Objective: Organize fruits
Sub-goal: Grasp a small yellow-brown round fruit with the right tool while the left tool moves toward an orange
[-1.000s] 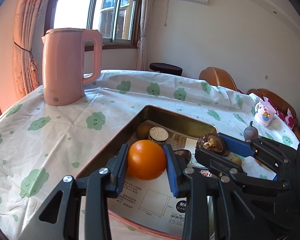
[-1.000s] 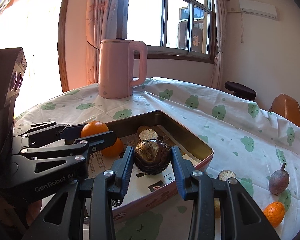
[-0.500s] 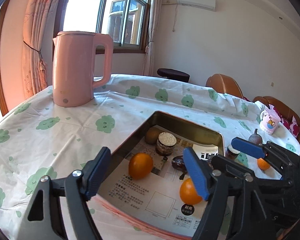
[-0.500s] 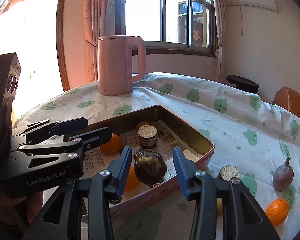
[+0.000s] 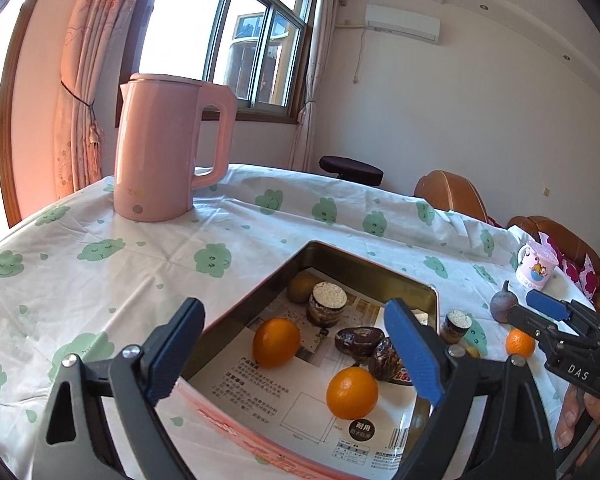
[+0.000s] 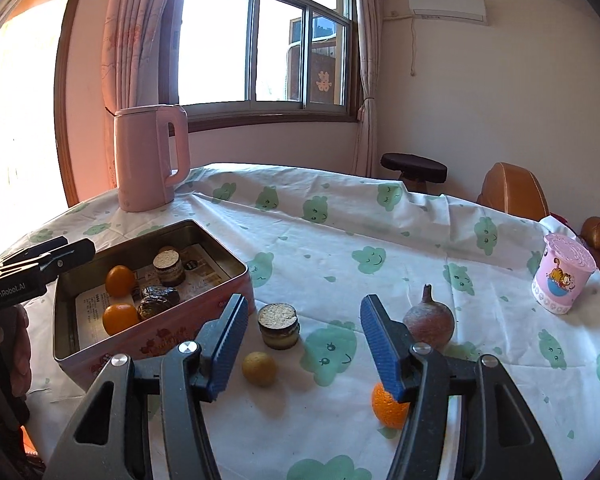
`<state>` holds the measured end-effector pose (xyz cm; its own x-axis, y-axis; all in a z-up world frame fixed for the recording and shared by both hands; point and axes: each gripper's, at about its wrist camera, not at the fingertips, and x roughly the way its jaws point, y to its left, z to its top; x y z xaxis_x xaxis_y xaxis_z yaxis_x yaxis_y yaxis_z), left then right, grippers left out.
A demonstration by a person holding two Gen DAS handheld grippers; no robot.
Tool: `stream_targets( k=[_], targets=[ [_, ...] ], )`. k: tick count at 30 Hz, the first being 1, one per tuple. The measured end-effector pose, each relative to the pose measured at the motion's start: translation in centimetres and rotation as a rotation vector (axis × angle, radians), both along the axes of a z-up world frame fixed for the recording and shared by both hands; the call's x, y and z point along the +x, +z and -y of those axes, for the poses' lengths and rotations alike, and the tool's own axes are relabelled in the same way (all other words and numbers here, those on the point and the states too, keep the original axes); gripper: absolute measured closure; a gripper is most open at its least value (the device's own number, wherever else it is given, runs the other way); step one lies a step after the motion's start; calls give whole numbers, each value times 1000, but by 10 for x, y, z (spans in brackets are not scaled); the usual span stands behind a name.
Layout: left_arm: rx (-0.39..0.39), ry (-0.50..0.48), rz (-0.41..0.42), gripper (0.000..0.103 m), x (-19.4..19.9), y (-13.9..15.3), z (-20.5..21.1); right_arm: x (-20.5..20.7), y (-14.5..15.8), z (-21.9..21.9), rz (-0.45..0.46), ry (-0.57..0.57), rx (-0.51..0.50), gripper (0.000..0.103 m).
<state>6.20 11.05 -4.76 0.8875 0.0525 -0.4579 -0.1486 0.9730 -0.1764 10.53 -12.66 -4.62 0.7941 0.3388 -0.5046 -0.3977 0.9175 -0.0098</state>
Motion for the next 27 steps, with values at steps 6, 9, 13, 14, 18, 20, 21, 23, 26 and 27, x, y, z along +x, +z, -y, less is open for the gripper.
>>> stream_targets(
  k=[6,9,13,14,18,20,21,23,26,27],
  targets=[
    [0,-1,-1,9,0,0,0,0,-15,-27,-51,62,-82,43],
    [-1,-5,1,9,0,1,1,3,-20,-34,-90,79,-103,45],
    [5,-12,3,9,0,2,4,15,-33,-42,-185,95,-137,60],
    [7,-15,2,9,0,3,6,18,-36,-43,-203,97,-144,62],
    [16,-32,4,9,0,4,13,24,-43,-45,-256,96,-163,75],
    [21,-45,7,9,-1,5,19,23,-41,-42,-249,97,-147,76],
    [27,-52,9,9,-1,6,22,21,-40,-40,-239,95,-136,76],
    [37,-66,11,9,0,7,29,18,-35,-35,-215,84,-109,76],
    [52,-96,12,9,1,8,42,11,-27,-21,-167,48,-83,76],
    [57,-105,14,9,2,9,46,7,-24,-14,-147,30,-80,76]
  ],
)
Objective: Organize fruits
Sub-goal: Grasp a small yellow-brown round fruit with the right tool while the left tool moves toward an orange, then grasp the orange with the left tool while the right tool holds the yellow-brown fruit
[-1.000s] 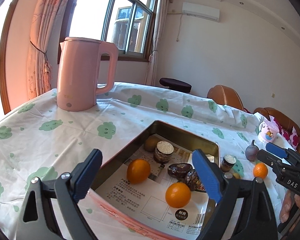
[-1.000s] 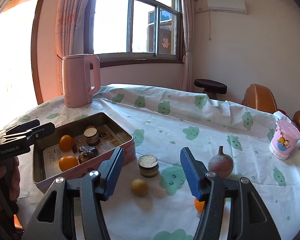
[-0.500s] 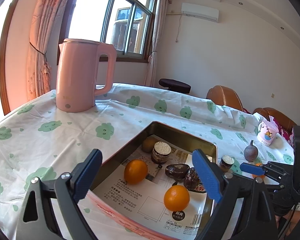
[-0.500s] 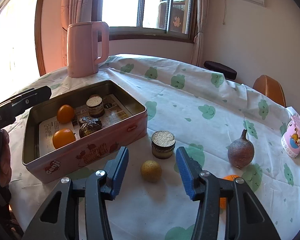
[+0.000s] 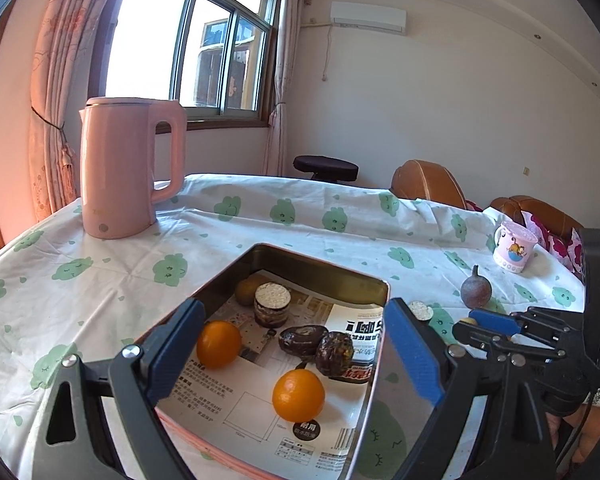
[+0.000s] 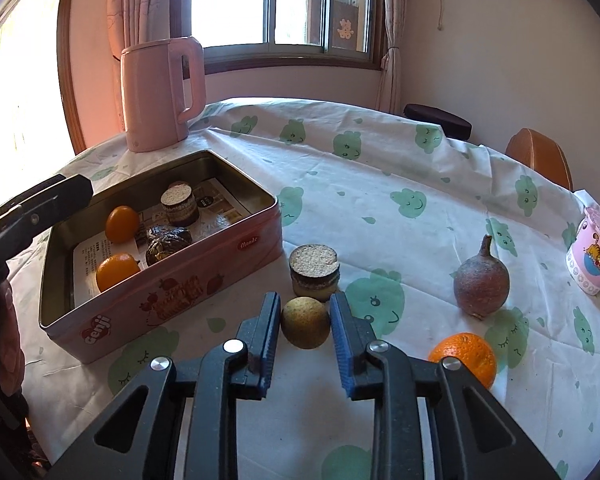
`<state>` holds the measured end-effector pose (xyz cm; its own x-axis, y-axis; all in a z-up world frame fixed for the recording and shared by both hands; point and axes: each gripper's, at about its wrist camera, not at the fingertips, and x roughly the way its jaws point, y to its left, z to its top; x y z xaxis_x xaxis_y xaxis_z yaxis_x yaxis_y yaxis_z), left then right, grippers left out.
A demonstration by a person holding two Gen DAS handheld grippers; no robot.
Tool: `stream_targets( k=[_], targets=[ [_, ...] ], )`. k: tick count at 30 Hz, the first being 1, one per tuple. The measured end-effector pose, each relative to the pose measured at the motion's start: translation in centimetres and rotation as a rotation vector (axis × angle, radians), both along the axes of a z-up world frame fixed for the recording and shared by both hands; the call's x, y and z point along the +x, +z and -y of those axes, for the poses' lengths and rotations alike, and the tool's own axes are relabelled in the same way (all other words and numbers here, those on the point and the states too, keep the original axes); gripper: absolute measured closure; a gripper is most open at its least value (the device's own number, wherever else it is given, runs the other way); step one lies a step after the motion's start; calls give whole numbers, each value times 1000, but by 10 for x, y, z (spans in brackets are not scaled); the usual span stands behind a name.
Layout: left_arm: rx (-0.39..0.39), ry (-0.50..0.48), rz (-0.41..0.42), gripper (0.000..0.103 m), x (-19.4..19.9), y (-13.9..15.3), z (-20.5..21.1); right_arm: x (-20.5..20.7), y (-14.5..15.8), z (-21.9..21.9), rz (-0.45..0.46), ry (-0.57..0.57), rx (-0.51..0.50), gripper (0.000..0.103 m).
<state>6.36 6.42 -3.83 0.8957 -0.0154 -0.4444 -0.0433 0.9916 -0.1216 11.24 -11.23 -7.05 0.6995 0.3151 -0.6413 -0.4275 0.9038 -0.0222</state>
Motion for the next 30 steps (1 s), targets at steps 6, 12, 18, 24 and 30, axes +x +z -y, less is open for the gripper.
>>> stream_targets(
  k=[6,12,18,24,30],
  targets=[
    [23,-89,8,9,7,8,39,-7,18,56,82,-146,45,76],
    [34,-182,-24,9,25,5,90,-5,18,100,104,-271,48,76],
    [25,-280,-96,10,48,-8,141,-1,11,134,84,-344,76,76],
    [8,-335,-173,12,70,-21,178,3,8,153,53,-385,83,76],
    [30,-384,-275,19,86,-32,200,1,8,162,51,-393,121,76]
  ],
)
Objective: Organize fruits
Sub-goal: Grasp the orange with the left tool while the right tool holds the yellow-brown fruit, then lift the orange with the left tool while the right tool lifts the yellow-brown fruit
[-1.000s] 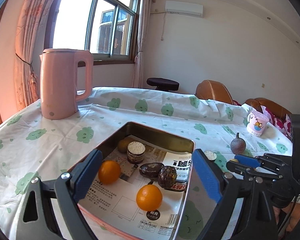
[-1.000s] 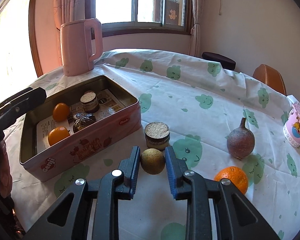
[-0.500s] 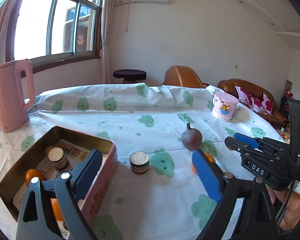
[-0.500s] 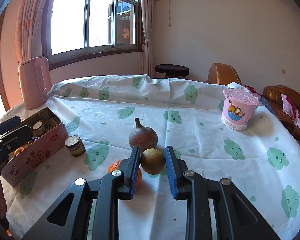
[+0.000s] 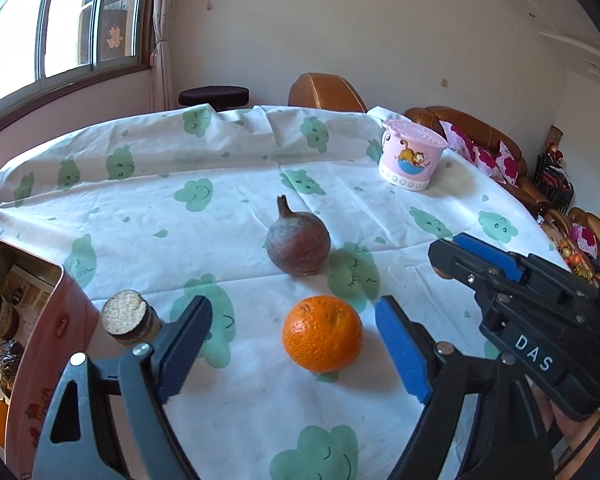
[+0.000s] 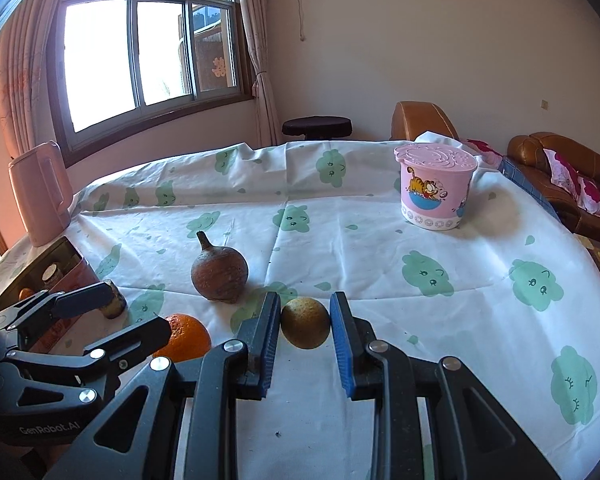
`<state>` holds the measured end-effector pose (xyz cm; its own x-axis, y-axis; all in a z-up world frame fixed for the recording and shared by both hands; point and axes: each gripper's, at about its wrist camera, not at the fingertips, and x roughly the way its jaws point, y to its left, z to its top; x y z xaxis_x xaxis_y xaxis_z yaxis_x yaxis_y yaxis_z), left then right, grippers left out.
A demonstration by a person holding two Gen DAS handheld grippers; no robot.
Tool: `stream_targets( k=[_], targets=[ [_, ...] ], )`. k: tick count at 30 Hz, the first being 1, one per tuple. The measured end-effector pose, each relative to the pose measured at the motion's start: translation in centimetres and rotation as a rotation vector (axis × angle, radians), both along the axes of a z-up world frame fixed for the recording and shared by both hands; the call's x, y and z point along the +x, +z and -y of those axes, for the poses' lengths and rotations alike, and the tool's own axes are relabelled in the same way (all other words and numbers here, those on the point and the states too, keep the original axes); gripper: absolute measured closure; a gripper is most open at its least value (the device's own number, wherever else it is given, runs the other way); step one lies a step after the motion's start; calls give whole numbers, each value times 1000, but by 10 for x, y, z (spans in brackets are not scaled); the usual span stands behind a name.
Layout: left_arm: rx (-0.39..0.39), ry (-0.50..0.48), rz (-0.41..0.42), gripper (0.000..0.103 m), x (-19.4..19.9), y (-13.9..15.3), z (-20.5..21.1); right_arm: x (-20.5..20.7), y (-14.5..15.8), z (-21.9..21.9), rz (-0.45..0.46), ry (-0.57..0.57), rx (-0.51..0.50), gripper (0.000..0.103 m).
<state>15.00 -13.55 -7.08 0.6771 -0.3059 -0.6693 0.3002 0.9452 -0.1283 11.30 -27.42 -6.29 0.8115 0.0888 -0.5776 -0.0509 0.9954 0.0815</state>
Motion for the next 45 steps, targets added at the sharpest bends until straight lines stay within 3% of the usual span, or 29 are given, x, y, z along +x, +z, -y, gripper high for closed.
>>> stream_targets(
  k=[4,9,22,45],
  targets=[
    [32,-34,-64,26,8,-10,11,2,-1,2,-7,-3,10,76],
    [23,-85,-103,54,11,-15,16,3,-2,1,-14,0,8,76],
    [-58,-6,-20,55,3,-2,-6,-5,4,-5,36,45,-4,76],
    [-31,49,129,55,-17,14,-10,-23,13,-10,140,92,-1,75]
  ],
)
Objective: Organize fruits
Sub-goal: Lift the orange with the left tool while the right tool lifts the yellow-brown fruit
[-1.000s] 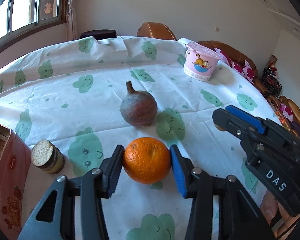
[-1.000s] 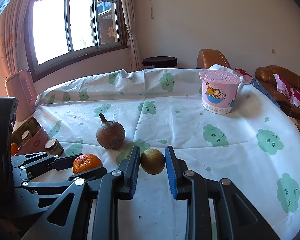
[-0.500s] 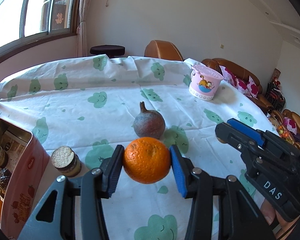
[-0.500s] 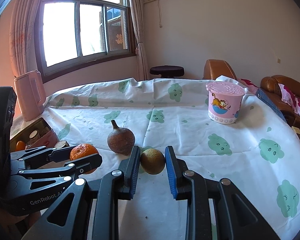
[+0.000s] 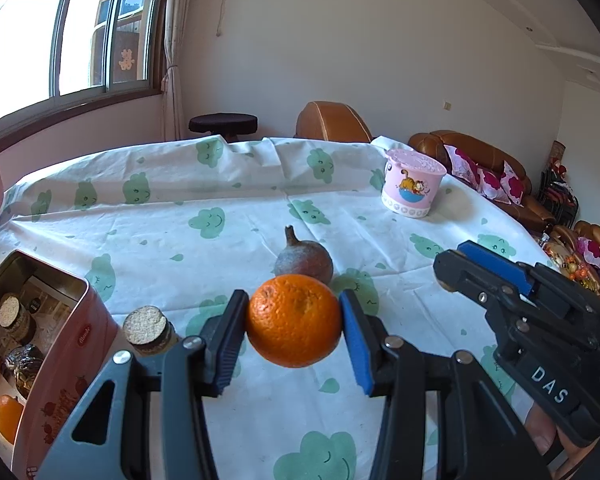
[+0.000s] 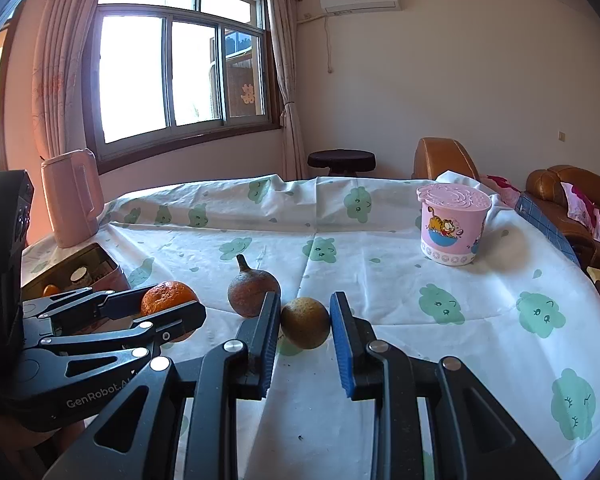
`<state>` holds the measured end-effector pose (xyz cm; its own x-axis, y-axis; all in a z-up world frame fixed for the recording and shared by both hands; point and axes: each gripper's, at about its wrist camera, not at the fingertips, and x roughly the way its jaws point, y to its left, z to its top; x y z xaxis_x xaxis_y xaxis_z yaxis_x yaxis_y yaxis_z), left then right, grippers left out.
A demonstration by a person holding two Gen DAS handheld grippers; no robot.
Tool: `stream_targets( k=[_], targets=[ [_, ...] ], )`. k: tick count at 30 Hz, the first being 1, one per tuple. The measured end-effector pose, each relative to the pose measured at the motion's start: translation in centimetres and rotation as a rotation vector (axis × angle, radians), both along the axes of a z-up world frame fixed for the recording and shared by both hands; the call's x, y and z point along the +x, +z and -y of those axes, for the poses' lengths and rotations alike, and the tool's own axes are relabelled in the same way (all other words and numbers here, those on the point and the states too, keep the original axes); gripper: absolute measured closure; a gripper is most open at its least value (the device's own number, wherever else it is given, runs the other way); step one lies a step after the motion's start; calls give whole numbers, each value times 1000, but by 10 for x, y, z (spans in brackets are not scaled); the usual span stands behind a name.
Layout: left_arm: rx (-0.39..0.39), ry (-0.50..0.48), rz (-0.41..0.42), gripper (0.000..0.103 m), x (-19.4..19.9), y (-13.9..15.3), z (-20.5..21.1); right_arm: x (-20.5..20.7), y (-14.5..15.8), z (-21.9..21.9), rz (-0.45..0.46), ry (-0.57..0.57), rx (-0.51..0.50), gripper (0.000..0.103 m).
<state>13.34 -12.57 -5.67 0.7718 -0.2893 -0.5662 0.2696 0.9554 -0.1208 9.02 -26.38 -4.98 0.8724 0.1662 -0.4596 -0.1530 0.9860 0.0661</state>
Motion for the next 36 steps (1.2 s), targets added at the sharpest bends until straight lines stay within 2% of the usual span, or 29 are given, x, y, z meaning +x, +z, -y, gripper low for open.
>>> stream_targets(
  k=[36],
  targets=[
    [12,40,155,55,-27,15,-2,-16,7,0,99,10,2,76]
  ],
)
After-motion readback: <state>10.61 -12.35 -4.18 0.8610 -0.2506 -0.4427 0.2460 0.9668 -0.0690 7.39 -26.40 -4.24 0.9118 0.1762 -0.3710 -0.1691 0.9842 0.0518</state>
